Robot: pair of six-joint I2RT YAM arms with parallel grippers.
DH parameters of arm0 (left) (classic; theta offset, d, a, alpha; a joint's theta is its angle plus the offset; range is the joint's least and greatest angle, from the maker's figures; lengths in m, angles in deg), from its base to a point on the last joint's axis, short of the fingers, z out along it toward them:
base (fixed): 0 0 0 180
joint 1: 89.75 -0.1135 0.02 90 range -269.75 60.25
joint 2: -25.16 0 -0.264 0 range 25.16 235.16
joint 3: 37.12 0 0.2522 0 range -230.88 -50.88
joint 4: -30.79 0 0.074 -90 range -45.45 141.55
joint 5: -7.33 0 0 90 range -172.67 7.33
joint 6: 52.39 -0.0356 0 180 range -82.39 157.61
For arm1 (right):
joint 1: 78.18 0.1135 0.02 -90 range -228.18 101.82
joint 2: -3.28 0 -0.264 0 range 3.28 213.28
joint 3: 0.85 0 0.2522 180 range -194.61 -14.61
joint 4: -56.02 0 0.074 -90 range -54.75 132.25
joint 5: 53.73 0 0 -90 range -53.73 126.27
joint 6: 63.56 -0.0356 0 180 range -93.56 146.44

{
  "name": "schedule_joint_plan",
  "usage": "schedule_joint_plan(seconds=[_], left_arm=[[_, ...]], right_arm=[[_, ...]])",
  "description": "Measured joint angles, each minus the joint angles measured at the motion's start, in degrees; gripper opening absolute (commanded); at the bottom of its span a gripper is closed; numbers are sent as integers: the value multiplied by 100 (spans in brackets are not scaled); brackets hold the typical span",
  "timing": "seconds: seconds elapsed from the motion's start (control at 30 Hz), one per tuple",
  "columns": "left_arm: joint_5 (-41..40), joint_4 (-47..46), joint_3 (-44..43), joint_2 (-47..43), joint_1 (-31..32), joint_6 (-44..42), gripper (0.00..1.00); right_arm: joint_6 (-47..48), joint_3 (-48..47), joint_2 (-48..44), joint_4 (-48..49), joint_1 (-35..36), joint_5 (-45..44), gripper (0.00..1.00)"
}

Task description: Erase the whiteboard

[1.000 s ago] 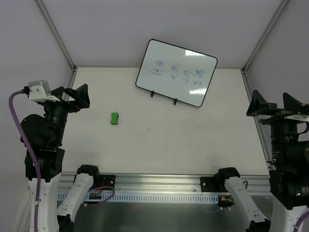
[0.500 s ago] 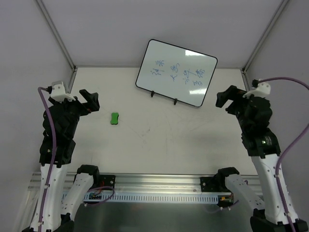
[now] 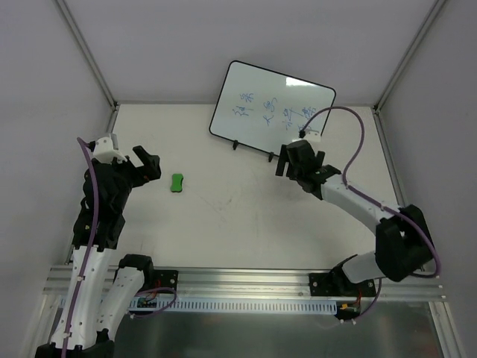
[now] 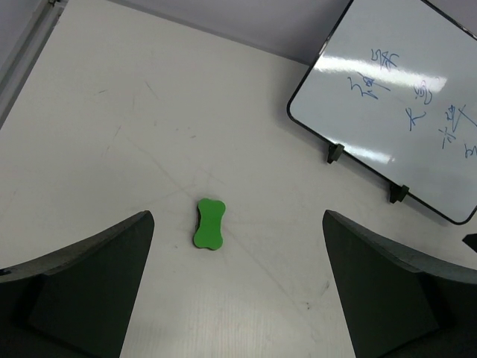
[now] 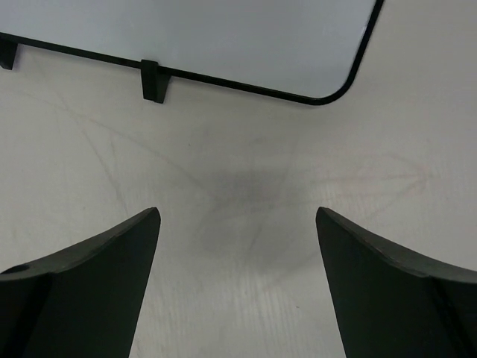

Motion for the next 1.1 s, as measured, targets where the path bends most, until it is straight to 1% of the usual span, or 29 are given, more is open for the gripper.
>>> schedule_joint_plan(seconds=[0.07,0.1,0.17,0.4,0.5,0.6,0.87,0.9,1.1], left_arm=[[0,4,52,0,0,42,99],[-2,13,70,0,0,68,99],[-2,33,81,0,0,103,99],[-7,59,81,-28,0,131,99],[-4,70,81,-31,0,144,99],[-4,72,81,-31,0,179,99],[140,76,81,-37,0,348,99],[153,79,81,-37,0,378,99],[249,186,81,-101,0,417,99]], right_arm=[[-74,-262,546,146,107,-48,84],[-125,-417,815,216,153,-76,81],[-260,-756,1322,304,216,-168,78],[-577,-1644,2376,409,321,-308,69],[-686,-1967,2710,380,352,-330,66],[-828,-2253,2986,306,376,-442,59],[-1172,-2699,3528,48,380,-625,51],[-1202,-2750,3591,24,380,-640,49],[-1390,-2885,3823,-105,339,-662,44]])
